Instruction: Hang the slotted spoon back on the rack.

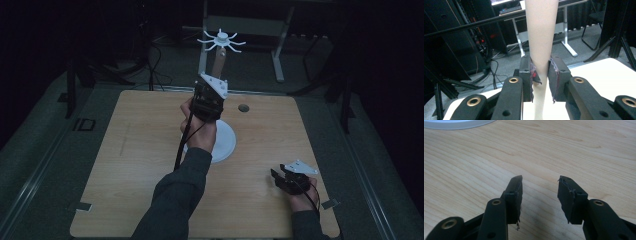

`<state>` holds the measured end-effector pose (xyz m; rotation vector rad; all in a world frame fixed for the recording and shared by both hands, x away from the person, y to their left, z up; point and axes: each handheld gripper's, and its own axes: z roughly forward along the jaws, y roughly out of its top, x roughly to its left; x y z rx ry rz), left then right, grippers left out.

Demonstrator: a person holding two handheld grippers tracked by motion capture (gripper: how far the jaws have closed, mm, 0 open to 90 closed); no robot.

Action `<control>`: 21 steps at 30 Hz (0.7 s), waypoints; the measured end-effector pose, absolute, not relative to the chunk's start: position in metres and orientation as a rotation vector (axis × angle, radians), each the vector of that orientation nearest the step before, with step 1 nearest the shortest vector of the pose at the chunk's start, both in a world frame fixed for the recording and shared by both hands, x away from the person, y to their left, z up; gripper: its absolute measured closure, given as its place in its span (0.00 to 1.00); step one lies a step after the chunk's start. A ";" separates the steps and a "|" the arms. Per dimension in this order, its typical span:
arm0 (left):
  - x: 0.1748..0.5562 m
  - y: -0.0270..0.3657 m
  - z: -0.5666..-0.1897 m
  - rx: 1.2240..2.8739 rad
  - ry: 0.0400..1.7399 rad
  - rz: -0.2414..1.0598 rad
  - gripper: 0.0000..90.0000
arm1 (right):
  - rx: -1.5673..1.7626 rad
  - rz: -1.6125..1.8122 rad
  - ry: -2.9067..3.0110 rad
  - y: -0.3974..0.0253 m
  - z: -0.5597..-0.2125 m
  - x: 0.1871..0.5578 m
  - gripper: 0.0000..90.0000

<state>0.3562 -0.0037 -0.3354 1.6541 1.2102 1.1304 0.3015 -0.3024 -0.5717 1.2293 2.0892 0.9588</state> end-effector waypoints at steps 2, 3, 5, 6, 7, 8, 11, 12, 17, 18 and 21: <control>0.356 -0.004 -0.336 1.652 1.211 1.135 0.83 | 1.228 0.958 2.090 -0.303 -0.572 0.302 0.61; 0.356 -0.004 -0.336 1.652 1.209 1.135 0.83 | 1.230 0.958 2.090 -0.303 -0.572 0.302 0.61; 0.356 -0.004 -0.337 1.652 1.205 1.134 0.82 | 1.229 0.959 2.090 -0.302 -0.572 0.301 0.61; 0.356 -0.004 -0.337 1.652 1.205 1.134 0.82 | 1.229 0.959 2.090 -0.302 -0.572 0.301 0.61; 0.355 -0.004 -0.337 1.647 1.199 1.132 0.82 | 1.230 0.958 2.090 -0.302 -0.572 0.302 0.61; 0.354 -0.004 -0.338 1.648 1.195 1.135 0.82 | 1.229 0.958 2.089 -0.303 -0.572 0.302 0.60; 0.353 -0.004 -0.338 1.647 1.191 1.133 0.80 | 1.231 0.959 2.088 -0.303 -0.572 0.302 0.60; 0.353 -0.004 -0.338 1.649 1.189 1.133 0.79 | 1.231 0.958 2.088 -0.303 -0.572 0.302 0.60; 0.351 0.000 -0.339 1.657 1.162 1.121 0.74 | 1.230 0.958 2.090 -0.302 -0.572 0.302 0.60; 0.351 0.000 -0.339 1.657 1.162 1.121 0.74 | 1.230 0.958 2.090 -0.302 -0.572 0.302 0.60; 0.350 0.003 -0.339 1.653 1.148 1.102 0.71 | 1.228 0.956 2.091 -0.302 -0.572 0.302 0.60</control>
